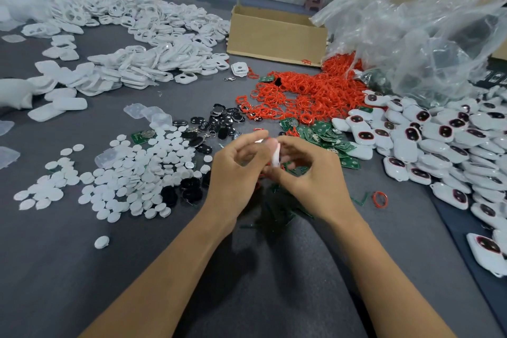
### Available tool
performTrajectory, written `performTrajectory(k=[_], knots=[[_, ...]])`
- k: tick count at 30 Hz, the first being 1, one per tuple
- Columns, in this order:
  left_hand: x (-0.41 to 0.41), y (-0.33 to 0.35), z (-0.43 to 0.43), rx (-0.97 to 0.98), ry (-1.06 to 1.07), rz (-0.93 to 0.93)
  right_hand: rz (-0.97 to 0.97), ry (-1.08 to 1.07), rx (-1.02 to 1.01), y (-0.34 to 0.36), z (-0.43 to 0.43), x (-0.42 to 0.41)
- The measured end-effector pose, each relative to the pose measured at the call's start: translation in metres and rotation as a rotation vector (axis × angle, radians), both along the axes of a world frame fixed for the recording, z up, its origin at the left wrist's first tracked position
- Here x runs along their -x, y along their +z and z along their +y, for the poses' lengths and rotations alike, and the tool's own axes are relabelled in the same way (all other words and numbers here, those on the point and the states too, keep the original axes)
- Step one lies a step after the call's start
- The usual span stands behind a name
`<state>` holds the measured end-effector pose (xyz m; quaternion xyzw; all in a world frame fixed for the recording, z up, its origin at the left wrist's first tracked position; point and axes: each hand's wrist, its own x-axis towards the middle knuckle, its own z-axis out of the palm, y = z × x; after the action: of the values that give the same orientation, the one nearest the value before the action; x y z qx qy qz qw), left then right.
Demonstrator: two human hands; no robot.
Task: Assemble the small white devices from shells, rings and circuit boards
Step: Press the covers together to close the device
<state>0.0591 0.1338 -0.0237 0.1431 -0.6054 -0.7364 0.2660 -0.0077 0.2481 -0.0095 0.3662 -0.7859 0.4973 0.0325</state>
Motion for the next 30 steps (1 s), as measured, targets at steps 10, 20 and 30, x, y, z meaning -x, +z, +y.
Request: performTrajectory(k=[10, 20, 30], knots=[[0.003, -0.001, -0.012, 0.011, 0.269, 0.014, 0.171, -0.101, -0.242, -0.004, -0.003, -0.008], [0.000, 0.001, -0.012, -0.005, 0.336, 0.028, 0.516, -0.220, -0.364, -0.009, -0.005, -0.016], [0.001, 0.000, -0.012, -0.029, 0.311, 0.020, 0.425, -0.355, -0.252, -0.012, -0.007, -0.013]])
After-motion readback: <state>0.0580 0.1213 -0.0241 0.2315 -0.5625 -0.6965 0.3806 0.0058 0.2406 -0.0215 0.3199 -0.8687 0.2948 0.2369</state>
